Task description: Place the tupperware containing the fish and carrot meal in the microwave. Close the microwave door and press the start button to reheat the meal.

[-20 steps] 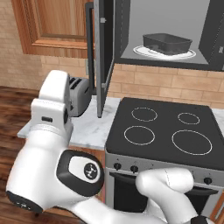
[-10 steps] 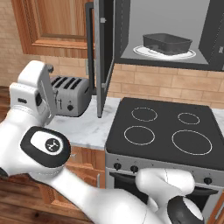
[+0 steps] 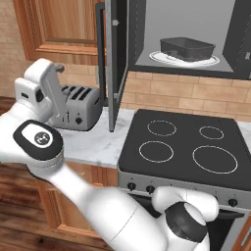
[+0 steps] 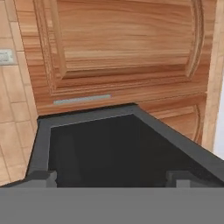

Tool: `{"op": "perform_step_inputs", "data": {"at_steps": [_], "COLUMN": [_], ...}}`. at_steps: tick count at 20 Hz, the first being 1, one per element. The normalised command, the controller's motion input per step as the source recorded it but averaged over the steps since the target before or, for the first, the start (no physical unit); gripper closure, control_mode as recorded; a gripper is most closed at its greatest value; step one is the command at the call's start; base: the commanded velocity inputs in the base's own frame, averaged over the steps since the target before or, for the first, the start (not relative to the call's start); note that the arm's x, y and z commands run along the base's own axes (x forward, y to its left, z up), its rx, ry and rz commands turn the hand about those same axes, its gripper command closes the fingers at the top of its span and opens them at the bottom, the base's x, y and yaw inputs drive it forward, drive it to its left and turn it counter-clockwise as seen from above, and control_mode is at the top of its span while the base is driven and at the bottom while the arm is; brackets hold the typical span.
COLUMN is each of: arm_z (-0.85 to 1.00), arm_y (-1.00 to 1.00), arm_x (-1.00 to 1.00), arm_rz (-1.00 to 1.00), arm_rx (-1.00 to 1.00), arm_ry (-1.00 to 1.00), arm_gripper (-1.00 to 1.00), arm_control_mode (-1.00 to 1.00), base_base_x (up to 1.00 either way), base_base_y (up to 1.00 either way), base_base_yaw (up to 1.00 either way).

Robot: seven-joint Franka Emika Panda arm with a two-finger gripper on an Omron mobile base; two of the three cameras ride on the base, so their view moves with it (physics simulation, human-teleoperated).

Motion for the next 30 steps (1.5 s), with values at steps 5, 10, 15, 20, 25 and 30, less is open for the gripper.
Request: {"op": "perform_step_inputs", "data": {"at_steps": [5,10,15,20,25,30], "arm_z": [0.0,0.0,0.0,0.0,0.0,0.0], "arm_y": [-0.76,-0.97,-1.0,-1.0,-1.0,-1.0], "arm_x": [0.07,0.0,-0.18,-0.46,-0.36,-0.1], "arm_rz": [-0.21,-0.23,-0.27,-0.3,-0.28,-0.2], "arm_rx": [0.0,0.0,0.04,0.13,0.2,0.24], "arm_ry": [0.03,0.09,0.04,0.0,0.0,0.0], "arm_gripper": [-1.0,-1.0,-1.0,-1.0,-1.0,-1.0], "arm_control_mode": [-1.0,-1.0,-1.0,-1.0,-1.0,-1.0], "base_base_x": [0.0,0.0,0.0,0.0,0.0,0.0], "base_base_y": [0.0,0.0,0.0,0.0,0.0,0.0], "base_base_yaw": [0.0,0.0,0.0,0.0,0.0,0.0]}}
